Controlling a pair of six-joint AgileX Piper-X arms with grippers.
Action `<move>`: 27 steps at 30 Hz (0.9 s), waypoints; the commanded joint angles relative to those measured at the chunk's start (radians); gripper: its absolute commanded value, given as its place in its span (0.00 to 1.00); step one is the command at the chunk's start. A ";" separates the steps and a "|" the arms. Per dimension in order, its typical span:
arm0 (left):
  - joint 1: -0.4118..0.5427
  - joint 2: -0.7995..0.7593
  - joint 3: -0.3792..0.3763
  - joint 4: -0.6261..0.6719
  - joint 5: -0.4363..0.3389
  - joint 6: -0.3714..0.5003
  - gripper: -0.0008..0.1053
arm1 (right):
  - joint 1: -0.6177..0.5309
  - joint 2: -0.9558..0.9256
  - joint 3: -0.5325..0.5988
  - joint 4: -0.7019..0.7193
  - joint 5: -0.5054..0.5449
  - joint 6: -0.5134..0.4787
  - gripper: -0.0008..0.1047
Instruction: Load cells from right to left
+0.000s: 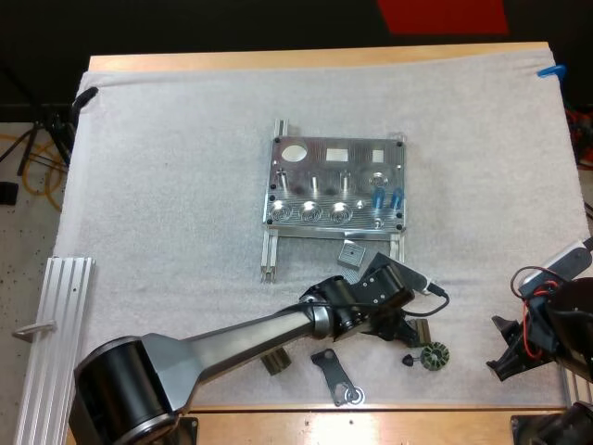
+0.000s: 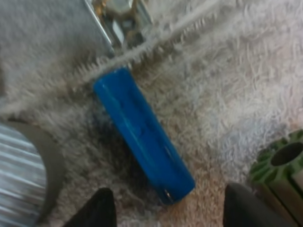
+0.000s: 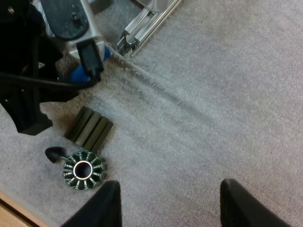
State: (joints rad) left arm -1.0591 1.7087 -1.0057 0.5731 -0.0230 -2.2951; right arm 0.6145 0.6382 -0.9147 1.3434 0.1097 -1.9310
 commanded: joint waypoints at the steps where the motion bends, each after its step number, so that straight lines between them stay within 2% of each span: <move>1: 0.001 0.002 -0.007 -0.003 0.011 -0.012 0.48 | -0.006 -0.004 -0.002 -0.001 0.006 -0.002 0.45; 9: 0.004 0.036 -0.007 -0.020 0.023 -0.024 0.48 | -0.006 -0.004 -0.002 -0.011 0.006 -0.002 0.45; 13: 0.004 0.047 -0.007 -0.050 0.023 -0.081 0.48 | -0.006 -0.004 -0.002 -0.011 0.006 -0.002 0.45; 20: 0.036 0.046 -0.007 -0.074 0.013 -0.086 0.47 | -0.006 -0.004 -0.002 -0.011 0.006 -0.011 0.45; 23: 0.063 0.046 -0.004 -0.061 0.030 -0.086 0.41 | -0.006 -0.004 -0.002 -0.011 0.006 -0.011 0.45; 27: 0.093 0.046 -0.005 -0.061 0.084 -0.086 0.23 | -0.006 -0.004 -0.002 -0.019 0.006 -0.025 0.45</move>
State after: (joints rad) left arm -0.9652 1.7544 -1.0057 0.5097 0.0580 -2.3726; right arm 0.6145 0.6382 -0.9147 1.3328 0.1097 -1.9483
